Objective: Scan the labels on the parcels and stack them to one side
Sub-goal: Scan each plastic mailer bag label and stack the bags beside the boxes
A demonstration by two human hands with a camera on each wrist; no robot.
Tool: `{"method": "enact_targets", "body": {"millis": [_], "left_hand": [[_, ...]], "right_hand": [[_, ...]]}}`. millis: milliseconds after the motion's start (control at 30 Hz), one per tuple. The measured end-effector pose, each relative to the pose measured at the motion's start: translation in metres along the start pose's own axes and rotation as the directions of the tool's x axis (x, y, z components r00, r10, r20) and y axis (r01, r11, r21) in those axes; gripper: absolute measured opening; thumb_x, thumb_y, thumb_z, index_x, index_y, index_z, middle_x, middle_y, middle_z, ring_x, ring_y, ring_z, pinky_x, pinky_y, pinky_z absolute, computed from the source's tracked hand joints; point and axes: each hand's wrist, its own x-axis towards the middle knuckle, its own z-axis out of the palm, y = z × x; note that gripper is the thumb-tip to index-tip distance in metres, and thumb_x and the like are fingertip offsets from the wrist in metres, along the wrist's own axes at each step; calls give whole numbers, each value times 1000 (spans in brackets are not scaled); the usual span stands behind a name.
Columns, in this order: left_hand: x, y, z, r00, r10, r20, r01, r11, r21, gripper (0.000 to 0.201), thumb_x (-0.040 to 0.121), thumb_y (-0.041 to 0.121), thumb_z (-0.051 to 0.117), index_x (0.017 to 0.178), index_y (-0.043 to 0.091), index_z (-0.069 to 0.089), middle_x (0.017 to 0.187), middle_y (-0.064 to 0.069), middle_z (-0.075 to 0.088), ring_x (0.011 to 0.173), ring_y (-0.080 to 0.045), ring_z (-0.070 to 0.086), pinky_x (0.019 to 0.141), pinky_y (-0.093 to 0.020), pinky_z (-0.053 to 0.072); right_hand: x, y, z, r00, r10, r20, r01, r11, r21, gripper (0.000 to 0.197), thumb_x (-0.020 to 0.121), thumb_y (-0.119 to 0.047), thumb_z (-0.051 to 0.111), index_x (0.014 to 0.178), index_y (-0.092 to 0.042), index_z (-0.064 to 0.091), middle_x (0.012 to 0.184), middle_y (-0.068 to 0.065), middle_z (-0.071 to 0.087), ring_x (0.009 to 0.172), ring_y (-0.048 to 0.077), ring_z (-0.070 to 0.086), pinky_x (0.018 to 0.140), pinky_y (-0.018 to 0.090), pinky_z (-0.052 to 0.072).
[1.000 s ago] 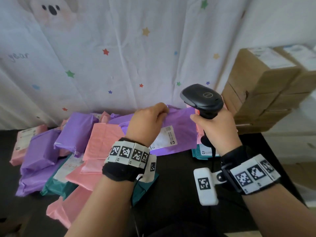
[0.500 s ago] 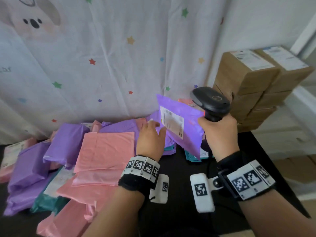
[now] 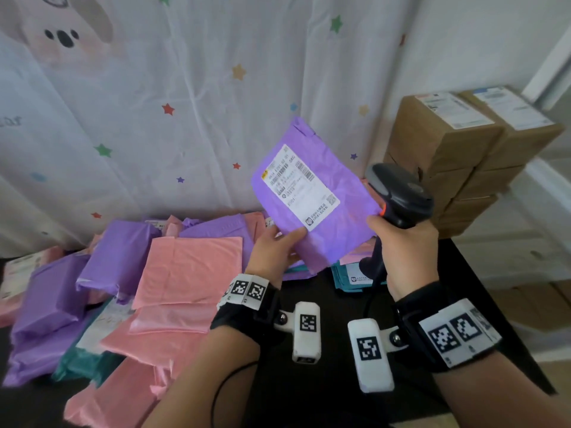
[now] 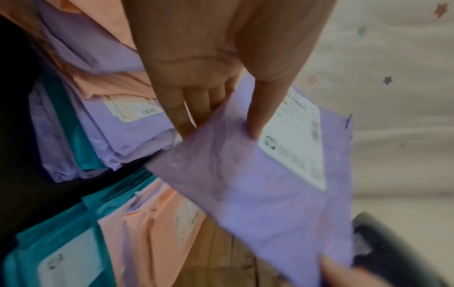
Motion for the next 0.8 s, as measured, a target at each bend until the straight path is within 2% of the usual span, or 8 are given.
{"method": "enact_targets", "body": {"millis": [67, 133, 200, 267, 367, 533, 633, 800], "left_hand": [[1, 5, -7, 994, 97, -39, -100, 992, -79, 28, 86, 3, 64, 113, 11, 64, 113, -13, 69, 104, -30, 66, 86, -41, 54], [2, 10, -13, 969, 220, -113, -221, 975, 12, 23, 84, 2, 65, 107, 8, 67, 105, -11, 72, 100, -27, 67, 88, -40, 53], [3, 15, -19, 916, 364, -170, -318, 916, 244, 12, 81, 4, 68, 85, 16, 66, 78, 11, 72, 74, -6, 66, 69, -26, 52], [3, 16, -23, 875, 445, -188, -343, 846, 409, 22, 80, 5, 69, 71, 21, 57, 58, 19, 61, 56, 4, 53, 53, -15, 42], [2, 12, -26, 866, 463, -188, -326, 808, 491, 10, 80, 4, 66, 84, 13, 63, 72, 10, 65, 66, -8, 57, 61, -21, 46], [2, 0, -28, 898, 413, -153, -286, 810, 512, 16, 83, 2, 63, 93, 14, 63, 81, 3, 68, 71, -12, 59, 64, -19, 47], [2, -6, -28, 922, 359, -147, -251, 842, 478, 19, 84, 2, 62, 102, 8, 64, 88, -4, 71, 78, -17, 62, 74, -32, 51], [2, -10, -29, 927, 341, -157, -232, 850, 474, 22, 83, 2, 63, 105, 7, 65, 90, -6, 73, 84, -25, 67, 78, -39, 53]], "right_hand": [[-1, 7, -2, 1000, -7, 6, 7, 999, -37, 8, 72, -6, 72, 75, -8, 65, 58, -9, 65, 53, 2, 60, 50, 18, 46], [-3, 15, -2, 1000, -2, 24, 5, 995, -99, 9, 73, -8, 73, 77, -8, 65, 63, -4, 68, 60, 8, 65, 57, 27, 52], [-6, 21, 0, 999, 11, 43, -4, 987, -160, 13, 77, -13, 76, 75, -18, 65, 72, 2, 70, 72, 20, 70, 69, 37, 55], [-8, 23, 1, 998, 8, 60, 2, 984, -179, 17, 78, -16, 77, 70, -25, 65, 72, 0, 70, 75, 22, 69, 72, 39, 54], [-13, 21, 5, 990, -13, 138, 43, 974, -221, 19, 79, -16, 78, 67, -26, 66, 68, -2, 70, 72, 17, 68, 72, 37, 53], [-22, 22, 13, 962, 53, 268, 19, 966, -259, 14, 80, -9, 74, 71, -2, 66, 63, 16, 65, 58, 15, 64, 71, 55, 58], [-26, 25, 15, 947, 79, 312, 8, 963, -268, 14, 80, -13, 73, 70, -4, 66, 65, 16, 67, 62, 20, 68, 71, 58, 57], [-27, 27, 15, 939, 81, 333, 16, 960, -281, 12, 76, -14, 70, 66, -10, 65, 63, 12, 67, 61, 20, 68, 68, 58, 57]]}}
